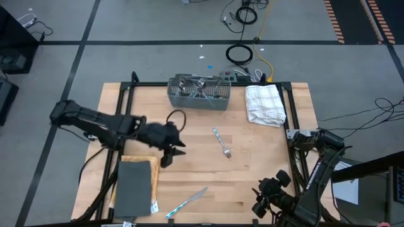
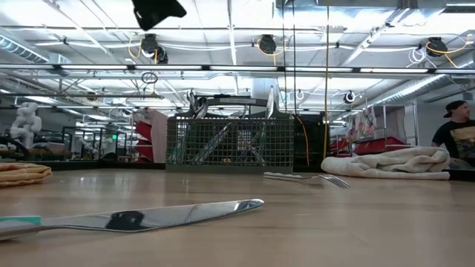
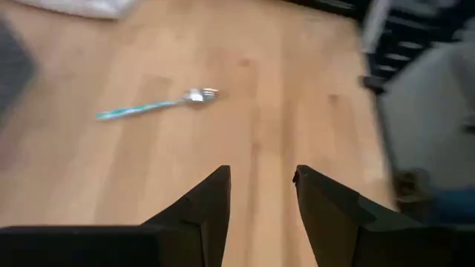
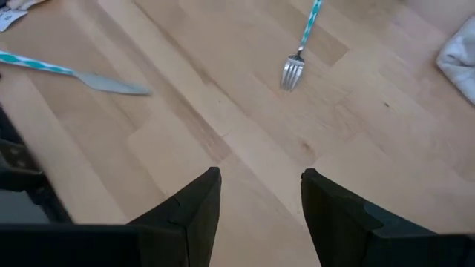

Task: Sort silverware
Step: Put the blue fork into the silverware basket

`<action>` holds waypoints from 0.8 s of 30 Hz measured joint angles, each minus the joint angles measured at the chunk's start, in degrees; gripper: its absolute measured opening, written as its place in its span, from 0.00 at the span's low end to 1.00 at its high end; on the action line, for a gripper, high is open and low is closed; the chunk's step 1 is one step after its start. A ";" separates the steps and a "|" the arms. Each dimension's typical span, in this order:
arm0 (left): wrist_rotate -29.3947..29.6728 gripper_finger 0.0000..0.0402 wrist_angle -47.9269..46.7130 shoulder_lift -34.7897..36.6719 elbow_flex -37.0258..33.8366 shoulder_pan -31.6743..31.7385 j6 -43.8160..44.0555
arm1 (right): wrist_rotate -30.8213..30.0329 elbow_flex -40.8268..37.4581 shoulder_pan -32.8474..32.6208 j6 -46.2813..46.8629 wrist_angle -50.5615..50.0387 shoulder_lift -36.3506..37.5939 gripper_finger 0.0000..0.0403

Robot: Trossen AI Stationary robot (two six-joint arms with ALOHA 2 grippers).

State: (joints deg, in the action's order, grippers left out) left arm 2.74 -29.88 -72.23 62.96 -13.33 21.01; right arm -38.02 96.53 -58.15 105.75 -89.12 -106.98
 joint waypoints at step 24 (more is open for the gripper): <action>-1.87 0.39 -14.62 -8.37 -0.02 -10.17 7.21 | 8.77 -0.31 34.07 -29.58 9.67 -0.50 0.44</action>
State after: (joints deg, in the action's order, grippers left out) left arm 0.87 -44.50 -80.60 62.94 -23.49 28.22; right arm -29.25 96.22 -24.08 76.17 -79.45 -107.48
